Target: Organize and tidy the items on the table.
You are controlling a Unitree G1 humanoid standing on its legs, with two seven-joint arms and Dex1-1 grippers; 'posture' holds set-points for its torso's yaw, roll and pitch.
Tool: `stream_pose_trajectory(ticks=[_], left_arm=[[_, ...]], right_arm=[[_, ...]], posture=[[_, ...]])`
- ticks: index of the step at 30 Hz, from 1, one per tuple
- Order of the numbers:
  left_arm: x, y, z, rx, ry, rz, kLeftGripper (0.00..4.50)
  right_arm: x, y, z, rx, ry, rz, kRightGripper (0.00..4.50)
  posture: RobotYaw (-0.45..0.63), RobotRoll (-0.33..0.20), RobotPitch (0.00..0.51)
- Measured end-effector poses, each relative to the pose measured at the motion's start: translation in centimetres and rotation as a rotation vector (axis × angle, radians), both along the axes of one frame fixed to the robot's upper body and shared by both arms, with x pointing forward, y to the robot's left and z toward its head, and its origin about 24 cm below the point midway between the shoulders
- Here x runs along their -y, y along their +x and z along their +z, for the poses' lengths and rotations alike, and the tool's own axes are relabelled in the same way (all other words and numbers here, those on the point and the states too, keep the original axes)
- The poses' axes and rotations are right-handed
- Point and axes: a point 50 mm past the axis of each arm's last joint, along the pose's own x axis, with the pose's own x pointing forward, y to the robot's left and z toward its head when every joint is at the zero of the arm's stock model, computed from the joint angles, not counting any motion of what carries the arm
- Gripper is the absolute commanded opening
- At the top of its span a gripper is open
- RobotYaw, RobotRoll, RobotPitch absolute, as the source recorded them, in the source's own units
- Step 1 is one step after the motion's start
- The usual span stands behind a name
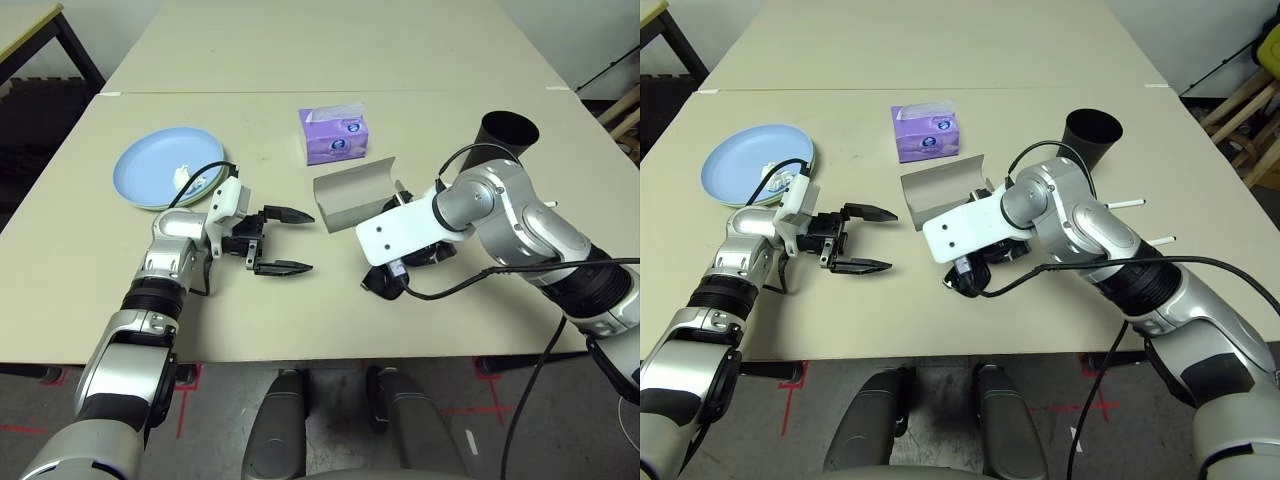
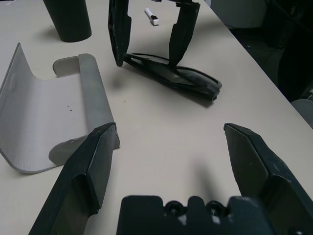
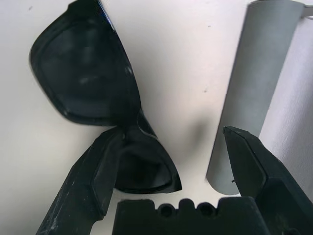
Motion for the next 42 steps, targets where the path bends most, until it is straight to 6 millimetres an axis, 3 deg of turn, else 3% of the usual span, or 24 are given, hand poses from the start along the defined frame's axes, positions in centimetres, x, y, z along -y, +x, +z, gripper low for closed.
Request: stream_pose_trajectory(ticks=[11,42], left_arm=[[-0.01,-0.05,-0.13,-0.005,0.004,-0.001,4.49],[-0.12,-0.21,-0.08,-0.008,0.009,-0.002,4.49]], right_arm=[[0.76,-0.26,-0.03,0.004,-0.087,0.12,4.5],[0.11,0.02,-0.75,0.035,-0.075,0.295,4.5]], posture=[[0.11,0.0,0.193],[0.12,0.0,0.194]])
